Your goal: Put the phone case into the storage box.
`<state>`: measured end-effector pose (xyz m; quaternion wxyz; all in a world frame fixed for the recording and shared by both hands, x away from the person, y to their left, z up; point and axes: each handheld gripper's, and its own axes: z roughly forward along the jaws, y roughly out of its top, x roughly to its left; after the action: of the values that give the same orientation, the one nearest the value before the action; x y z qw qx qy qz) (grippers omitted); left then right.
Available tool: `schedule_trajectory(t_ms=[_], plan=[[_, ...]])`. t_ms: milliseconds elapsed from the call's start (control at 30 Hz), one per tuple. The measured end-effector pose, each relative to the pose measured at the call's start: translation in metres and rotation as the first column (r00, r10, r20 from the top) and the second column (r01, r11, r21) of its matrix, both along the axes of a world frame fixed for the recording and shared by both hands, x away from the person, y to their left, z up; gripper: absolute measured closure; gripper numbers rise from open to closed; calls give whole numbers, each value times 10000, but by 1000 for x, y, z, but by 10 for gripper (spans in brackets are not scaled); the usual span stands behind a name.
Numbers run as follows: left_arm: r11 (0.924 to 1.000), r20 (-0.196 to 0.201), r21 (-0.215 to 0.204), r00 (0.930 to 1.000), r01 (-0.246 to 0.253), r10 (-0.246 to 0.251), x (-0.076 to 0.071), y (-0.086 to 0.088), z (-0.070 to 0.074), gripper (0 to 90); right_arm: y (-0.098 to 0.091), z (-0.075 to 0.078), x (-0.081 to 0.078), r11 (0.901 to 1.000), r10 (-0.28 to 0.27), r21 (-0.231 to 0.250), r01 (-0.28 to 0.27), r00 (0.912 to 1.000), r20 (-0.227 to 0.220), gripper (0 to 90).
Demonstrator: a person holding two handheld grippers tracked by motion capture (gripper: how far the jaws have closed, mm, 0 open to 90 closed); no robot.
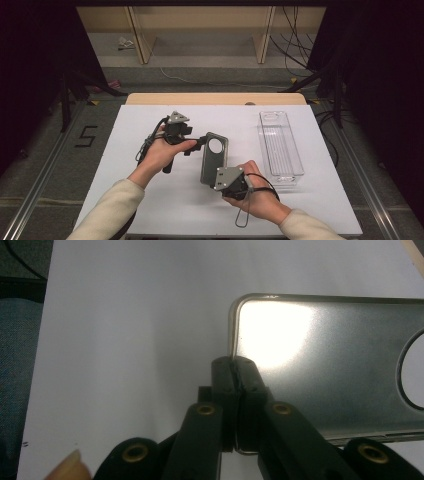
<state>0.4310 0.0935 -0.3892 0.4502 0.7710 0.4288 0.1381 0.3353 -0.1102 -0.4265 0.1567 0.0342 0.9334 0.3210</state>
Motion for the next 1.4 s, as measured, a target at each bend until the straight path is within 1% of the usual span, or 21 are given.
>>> schedule_trajectory(t_ms=[133,333,367,467,533,633,667,700,733,767,833,1033,1167,1233,1300,1367,1400], plan=[[9999,-322,143,9995,-49,54,5,-4,-3,346,1,0,0,10000,37,-2,-37,9999,126,896],[9999,-590,111,9982,-56,62,9,-8,-7,402,1,1,-1,10000,46,4,-46,9998,208,897],[9999,-633,84,9980,-63,69,9,-8,-7,412,1,1,-1,10000,33,-9,-33,9999,133,897],[10000,-878,-1,9961,-61,61,9,-9,-8,477,1,1,-1,10000,66,-3,-66,9998,201,896],[10000,-1016,-65,9948,-63,56,9,-11,-9,499,1,1,-1,10000,32,-9,-32,9998,220,896],[9996,-1181,-230,9929,-138,110,9,-11,-9,531,1,1,-1,9999,123,-78,-121,9996,240,897],[9996,-1181,-230,9929,-138,110,9,-11,-9,541,2,1,-2,9999,148,-90,-146,9996,251,897],[9994,-1286,-281,9916,-182,144,9,-11,-9,551,2,1,-2,9998,136,-114,-134,9997,210,897],[9992,-1458,-333,9891,-240,189,10,-11,-9,558,2,1,-2,9999,132,-103,-129,9995,301,896],[9992,-1550,-321,9877,-240,188,10,-11,-9,567,2,1,-2,9998,149,-139,-145,9995,269,896],[9986,-1669,-415,9857,-324,251,10,-11,-10,586,3,0,-3,9998,184,-94,-181,9992,354,896],[9973,-2059,-575,9780,-459,331,10,-12,-12,638,3,0,-3,9996,224,-190,-218,9991,347,896],[9970,-2218,-517,9741,-574,446,10,-12,-13,672,4,0,-4,9993,293,-242,-284,9988,380,897],[9960,-2292,-587,9720,-676,524,10,-12,-14,684,5,-1,-4,9991,355,-256,-344,9983,468,896],[9955,-2362,-634,9702,-710,541,10,-11,-13,701,5,-1,-5,9990,356,-279,-344,9984,430,896],[9951,-2426,-648,9684,-753,575,10,-11,-13,710,6,-2,-4,9991,360,-257,-346,9978,556,897],[9944,-2487,-694,9667,-794,598,9,-11,-13,715,6,-2,-5,9991,340,-276,-328,9984,456,897]])
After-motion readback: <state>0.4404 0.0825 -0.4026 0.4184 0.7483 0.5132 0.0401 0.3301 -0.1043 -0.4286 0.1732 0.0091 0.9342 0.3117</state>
